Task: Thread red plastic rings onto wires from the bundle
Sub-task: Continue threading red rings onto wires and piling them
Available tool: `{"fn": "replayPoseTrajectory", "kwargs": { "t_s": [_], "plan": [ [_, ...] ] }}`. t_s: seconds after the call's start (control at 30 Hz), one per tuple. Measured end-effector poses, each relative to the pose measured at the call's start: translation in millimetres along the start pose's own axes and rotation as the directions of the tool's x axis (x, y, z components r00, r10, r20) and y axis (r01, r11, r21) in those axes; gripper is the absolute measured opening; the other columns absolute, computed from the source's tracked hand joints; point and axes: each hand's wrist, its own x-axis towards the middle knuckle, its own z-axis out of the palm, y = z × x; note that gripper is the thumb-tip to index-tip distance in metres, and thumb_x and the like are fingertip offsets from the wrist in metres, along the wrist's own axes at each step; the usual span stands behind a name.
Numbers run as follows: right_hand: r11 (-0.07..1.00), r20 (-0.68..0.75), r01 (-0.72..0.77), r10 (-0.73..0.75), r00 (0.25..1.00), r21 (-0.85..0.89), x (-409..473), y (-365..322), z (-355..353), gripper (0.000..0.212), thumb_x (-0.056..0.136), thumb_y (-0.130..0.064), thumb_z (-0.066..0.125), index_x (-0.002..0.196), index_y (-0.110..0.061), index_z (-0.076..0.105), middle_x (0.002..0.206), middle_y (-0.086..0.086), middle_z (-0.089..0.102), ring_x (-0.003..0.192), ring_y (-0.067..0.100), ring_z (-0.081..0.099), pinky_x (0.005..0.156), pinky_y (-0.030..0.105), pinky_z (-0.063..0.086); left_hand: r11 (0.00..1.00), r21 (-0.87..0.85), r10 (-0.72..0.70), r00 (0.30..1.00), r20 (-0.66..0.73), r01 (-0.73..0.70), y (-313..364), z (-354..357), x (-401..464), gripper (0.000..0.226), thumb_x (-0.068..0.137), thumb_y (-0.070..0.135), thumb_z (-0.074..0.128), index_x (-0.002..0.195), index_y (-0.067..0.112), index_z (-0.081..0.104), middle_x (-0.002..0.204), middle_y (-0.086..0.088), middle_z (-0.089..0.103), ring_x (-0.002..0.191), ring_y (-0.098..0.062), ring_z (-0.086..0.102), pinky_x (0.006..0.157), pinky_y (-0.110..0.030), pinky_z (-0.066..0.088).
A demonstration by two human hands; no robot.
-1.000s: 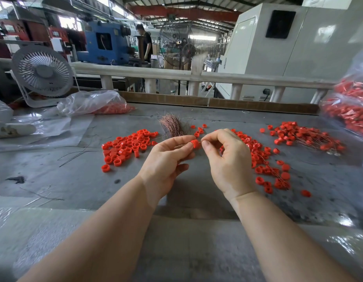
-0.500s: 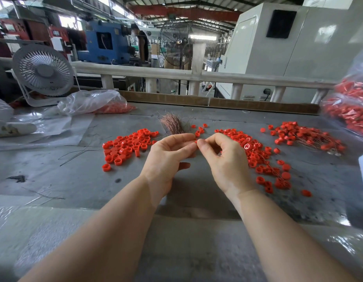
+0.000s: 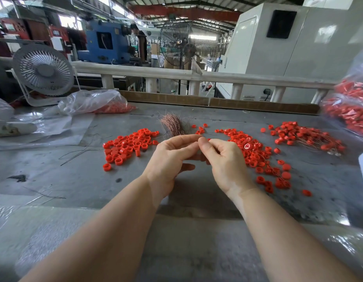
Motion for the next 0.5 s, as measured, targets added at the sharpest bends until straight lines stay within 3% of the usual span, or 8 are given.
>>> {"fn": "replayPoseTrajectory", "kwargs": {
  "t_s": [0.07,0.17,0.37,0.5],
  "plan": [
    [0.997,-0.008,-0.021,0.021,1.0,0.073,0.7,1.1,-0.9,0.037,0.094,-0.029,0.051,0.059,-0.02,0.062,0.052,-0.01,0.058,0.055,0.003,0.053,0.057,0.026,0.044,1.0,0.005,-0.012,1.0,0.021,0.012,0.5,0.6,-0.3,0.019,0.088,0.009,0.059,0.085,0.023,0.073,0.075,-0.001,0.071,0.069,-0.008,0.065,0.05,-0.016,0.046],
    [0.99,-0.015,-0.019,0.022,1.0,0.143,1.0,2.0,-1.4,0.042,0.094,-0.023,0.052,0.052,-0.024,0.056,0.044,-0.019,0.053,0.048,-0.004,0.05,0.051,0.008,0.035,0.999,0.014,-0.029,0.998,0.051,0.029,0.8,2.5,-1.4,0.021,0.088,0.007,0.057,0.088,0.02,0.073,0.077,-0.004,0.07,0.072,-0.01,0.064,0.049,-0.016,0.045],
    [0.986,-0.028,-0.035,0.04,0.999,0.162,2.7,3.7,-3.2,0.049,0.093,-0.021,0.054,0.045,-0.014,0.046,0.034,-0.012,0.04,0.04,0.002,0.039,0.048,0.014,0.029,0.998,0.02,-0.067,0.995,0.076,0.065,2.3,3.8,-2.1,0.023,0.089,0.004,0.054,0.092,0.017,0.072,0.074,-0.003,0.068,0.075,-0.012,0.06,0.049,-0.017,0.044],
    [0.983,-0.037,-0.051,0.058,0.998,0.174,2.4,3.1,-3.4,0.05,0.093,-0.017,0.054,0.043,-0.012,0.045,0.031,-0.012,0.038,0.037,0.003,0.039,0.047,0.013,0.028,0.996,0.039,-0.084,0.993,0.08,0.081,3.4,3.9,-3.3,0.025,0.089,0.002,0.052,0.089,0.018,0.072,0.07,0.002,0.068,0.066,-0.006,0.06,0.049,-0.016,0.044]
  ]
}}
